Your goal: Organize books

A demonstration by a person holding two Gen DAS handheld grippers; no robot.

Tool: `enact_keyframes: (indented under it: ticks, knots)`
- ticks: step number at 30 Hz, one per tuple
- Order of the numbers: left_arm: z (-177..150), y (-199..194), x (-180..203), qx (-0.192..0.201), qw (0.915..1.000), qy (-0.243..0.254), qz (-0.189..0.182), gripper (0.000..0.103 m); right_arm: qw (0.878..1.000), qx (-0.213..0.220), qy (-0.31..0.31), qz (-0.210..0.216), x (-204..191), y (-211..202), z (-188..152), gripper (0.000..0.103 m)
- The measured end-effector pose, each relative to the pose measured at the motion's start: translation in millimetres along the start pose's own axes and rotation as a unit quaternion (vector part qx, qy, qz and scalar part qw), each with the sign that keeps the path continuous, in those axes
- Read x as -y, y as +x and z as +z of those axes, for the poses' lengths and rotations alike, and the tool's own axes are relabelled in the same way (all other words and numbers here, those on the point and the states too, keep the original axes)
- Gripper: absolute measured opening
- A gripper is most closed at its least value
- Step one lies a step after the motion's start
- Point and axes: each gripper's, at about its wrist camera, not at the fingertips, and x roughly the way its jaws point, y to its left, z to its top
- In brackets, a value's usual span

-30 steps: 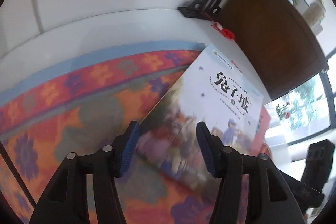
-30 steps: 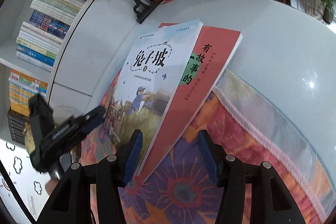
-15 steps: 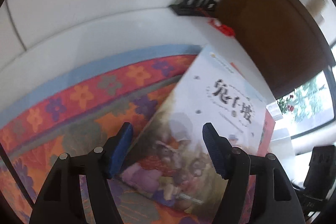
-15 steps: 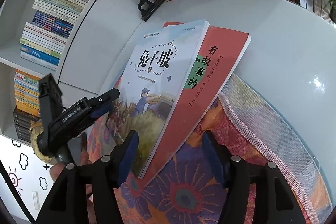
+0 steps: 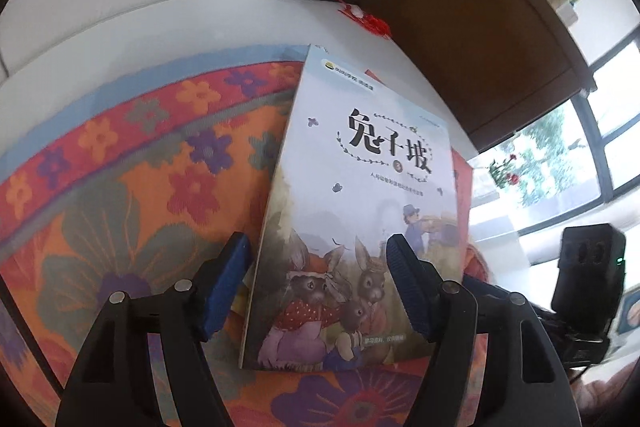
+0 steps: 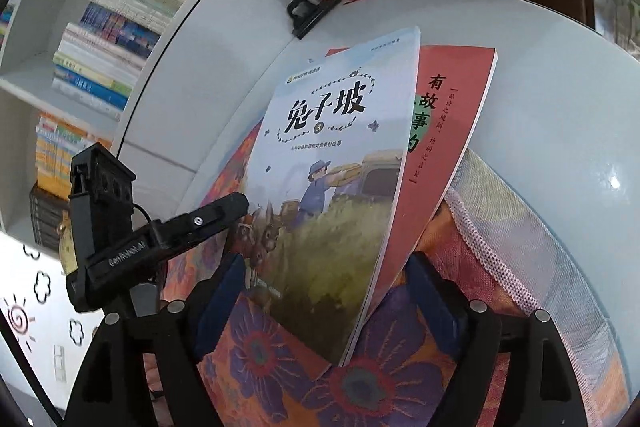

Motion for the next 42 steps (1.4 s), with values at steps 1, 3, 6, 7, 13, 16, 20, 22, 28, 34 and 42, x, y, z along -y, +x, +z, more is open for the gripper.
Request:
enact_keyframes:
  ticks: [1,3,6,7,13,16,20,22,28,34,42]
  knots:
    - [-4.3,-1.8,-2.0,0.002,0.9999,-0.009,-0.005,0.068,1.0,-0.006,-0.011,-0.004,-2.0,0.8,0.4,0.082]
    - [-15.6,-7.4,-1.0,0.004,1.0,-0.009,-0.001,0.068,0.999,-0.018,-0.037,-0.018,-8.5,2.9,0.5,0.083]
    - [-33.8,-14.2,2.5,0.008,0.9999,-0.008,0.012,0.068,0.998,-0.026,-0.05,-0.026,-13.2,4.1,-2.8,0.083]
    - [-38.7,-16.7,2.5,0.009,0.9998,-0.011,0.014,0.068,0.998,-0.03,-0.055,-0.028,-15.3,4.4,-4.4,0.083]
    - [-77.6,-38.2,-8.6,0.018,0.9989,-0.037,0.022,0.068,0.995,-0.049,-0.083,-0.02,-32.6,4.9,-24.1,0.083]
    - [-106.0,-55.9,-22.7,0.031,0.997,-0.069,0.013,0.068,0.988,-0.075,-0.13,-0.032,-52.2,9.4,-48.5,0.083]
    - [-148.1,-81.6,-37.2,0.043,0.9925,-0.114,0.008,0.068,0.981,-0.117,-0.157,-0.017,-67.6,13.3,-85.0,0.083]
    - [-167.6,-89.9,-38.2,0.046,0.9903,-0.131,0.003,0.068,0.975,-0.123,-0.183,-0.023,-74.8,11.3,-99.3,0.082]
    - [-212.2,-102.1,-32.6,0.067,0.984,-0.164,-0.014,0.068,0.984,-0.069,-0.16,-0.026,-70.8,-8.6,-106.6,0.079]
    - [-213.6,-100.5,-27.3,0.07,0.9821,-0.174,-0.013,0.068,0.977,-0.099,-0.186,-0.026,-85.7,-1.4,-126.7,0.079]
    - [-249.3,-114.3,-19.9,0.054,0.9838,-0.17,0.014,0.068,0.967,-0.132,-0.219,-0.006,-96.9,1.0,-146.3,0.084]
